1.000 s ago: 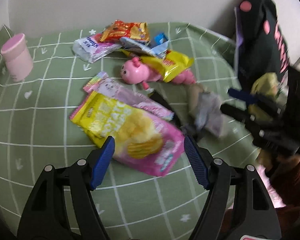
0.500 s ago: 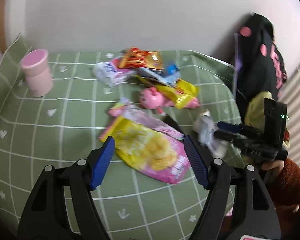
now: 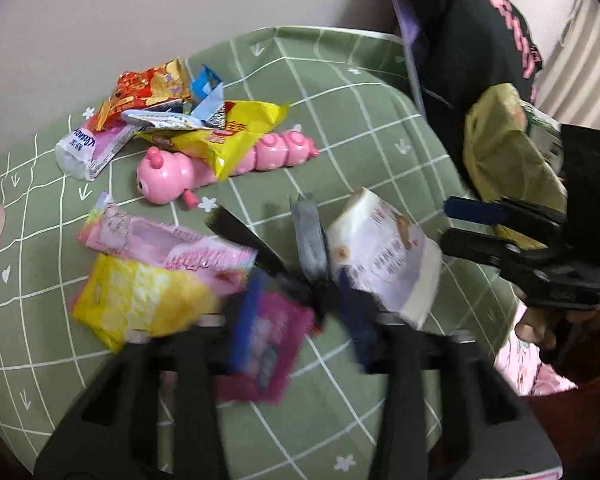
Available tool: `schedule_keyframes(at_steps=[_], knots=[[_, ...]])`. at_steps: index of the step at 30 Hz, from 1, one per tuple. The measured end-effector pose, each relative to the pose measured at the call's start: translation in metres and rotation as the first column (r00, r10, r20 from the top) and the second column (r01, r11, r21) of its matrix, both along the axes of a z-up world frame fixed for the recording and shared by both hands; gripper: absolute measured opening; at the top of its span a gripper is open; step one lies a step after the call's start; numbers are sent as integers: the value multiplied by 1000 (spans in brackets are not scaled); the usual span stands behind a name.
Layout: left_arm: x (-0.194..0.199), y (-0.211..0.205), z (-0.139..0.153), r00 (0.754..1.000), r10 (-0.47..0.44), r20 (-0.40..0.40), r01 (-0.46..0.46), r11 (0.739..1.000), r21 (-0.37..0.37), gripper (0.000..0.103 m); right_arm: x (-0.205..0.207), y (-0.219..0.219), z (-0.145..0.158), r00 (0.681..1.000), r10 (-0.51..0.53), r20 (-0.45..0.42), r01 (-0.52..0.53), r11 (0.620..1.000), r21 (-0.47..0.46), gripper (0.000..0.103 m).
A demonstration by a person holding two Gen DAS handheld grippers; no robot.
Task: Collect trash
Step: 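Grasp the pink wrapper with the left gripper while the right grasps the white cup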
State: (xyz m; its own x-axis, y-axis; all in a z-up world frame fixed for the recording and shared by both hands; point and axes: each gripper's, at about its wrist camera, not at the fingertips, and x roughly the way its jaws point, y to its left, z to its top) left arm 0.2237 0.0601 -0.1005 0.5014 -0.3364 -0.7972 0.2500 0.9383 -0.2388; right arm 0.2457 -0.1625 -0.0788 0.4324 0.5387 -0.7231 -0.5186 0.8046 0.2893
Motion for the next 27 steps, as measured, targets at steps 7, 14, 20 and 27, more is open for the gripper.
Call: schedule_keyframes(at_steps=[7,14,20,27], knots=[[-5,47,7,992,128,-15,-128,990,-58,10,17,20,2,993,100,56,-99,995,-25,53],[-16,73,18,984,180,-3,-179,976,-120,12,48,29,-22,991,119,-67,-113,989,93,57],[-28,80,23,984,176,18,-173,979,-108,19,14,49,-27,973,230,-30,-231,972,-47,57],[-35,64,21,997,73,31,-69,990,-126,32,6,31,-4,989,144,-19,-144,989,-15,26]])
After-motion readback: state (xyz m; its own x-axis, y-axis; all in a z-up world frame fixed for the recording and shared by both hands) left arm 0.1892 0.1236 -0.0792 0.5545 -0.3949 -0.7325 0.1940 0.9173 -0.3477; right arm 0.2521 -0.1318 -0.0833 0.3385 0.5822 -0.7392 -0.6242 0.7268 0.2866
